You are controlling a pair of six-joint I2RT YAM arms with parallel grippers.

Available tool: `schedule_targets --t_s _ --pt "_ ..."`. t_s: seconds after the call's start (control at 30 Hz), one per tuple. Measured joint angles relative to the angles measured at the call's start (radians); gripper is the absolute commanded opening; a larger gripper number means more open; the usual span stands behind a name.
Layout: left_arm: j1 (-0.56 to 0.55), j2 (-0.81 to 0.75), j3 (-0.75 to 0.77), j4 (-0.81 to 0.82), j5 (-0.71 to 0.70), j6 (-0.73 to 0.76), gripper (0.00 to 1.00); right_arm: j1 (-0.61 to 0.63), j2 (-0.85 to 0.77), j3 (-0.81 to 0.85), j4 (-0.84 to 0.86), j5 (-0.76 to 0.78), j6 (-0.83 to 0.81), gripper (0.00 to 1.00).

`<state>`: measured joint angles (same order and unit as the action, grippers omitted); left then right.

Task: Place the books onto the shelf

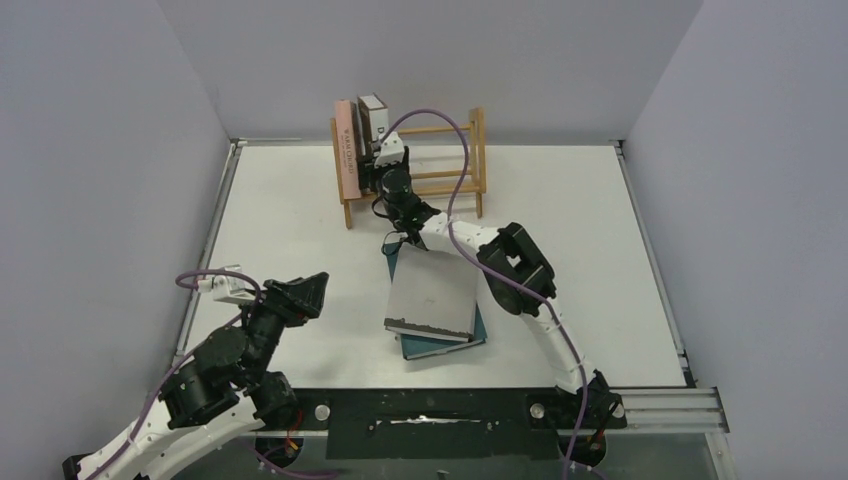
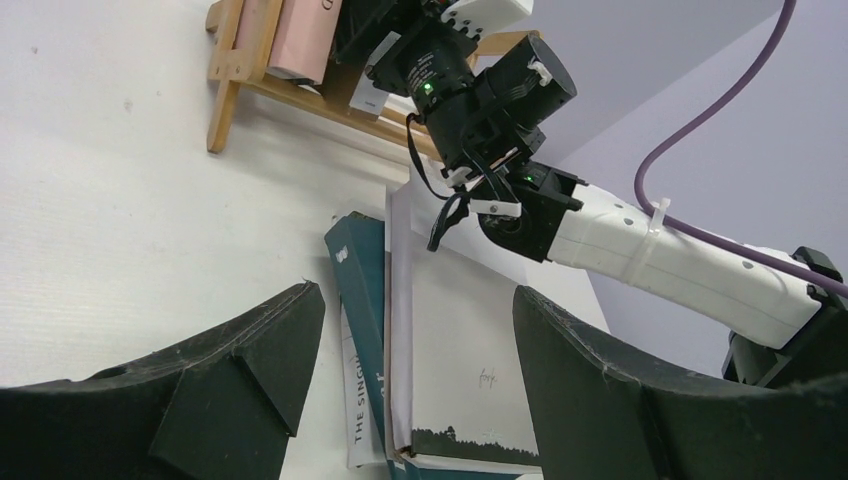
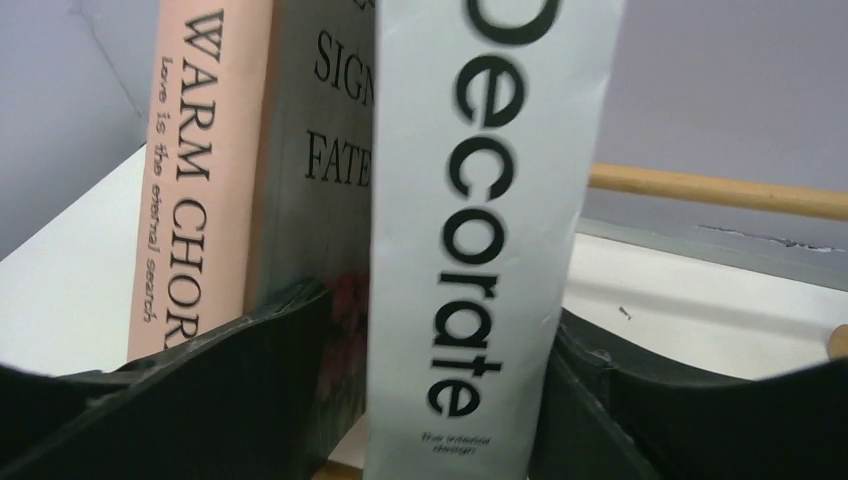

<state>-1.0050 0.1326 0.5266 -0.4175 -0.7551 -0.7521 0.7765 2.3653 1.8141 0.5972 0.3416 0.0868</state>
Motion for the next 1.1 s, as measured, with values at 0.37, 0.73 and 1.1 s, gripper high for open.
schedule_targets --t_s 0.37,0.73,1.1 --pt "0.0 -0.045 -0.001 -0.028 0.0 -0.008 0.69 0.044 -0.017 -0.056 0.009 0.021 0.004 0.74" --pt "0.0 -0.066 -0.001 -0.053 0.0 -0.023 0.69 0.069 -0.118 -0.151 0.061 0.03 0.007 0.74" --pt "0.001 -0.062 -0.012 -0.049 0.011 -0.024 0.69 0.085 -0.278 -0.293 0.092 0.073 -0.026 0.82"
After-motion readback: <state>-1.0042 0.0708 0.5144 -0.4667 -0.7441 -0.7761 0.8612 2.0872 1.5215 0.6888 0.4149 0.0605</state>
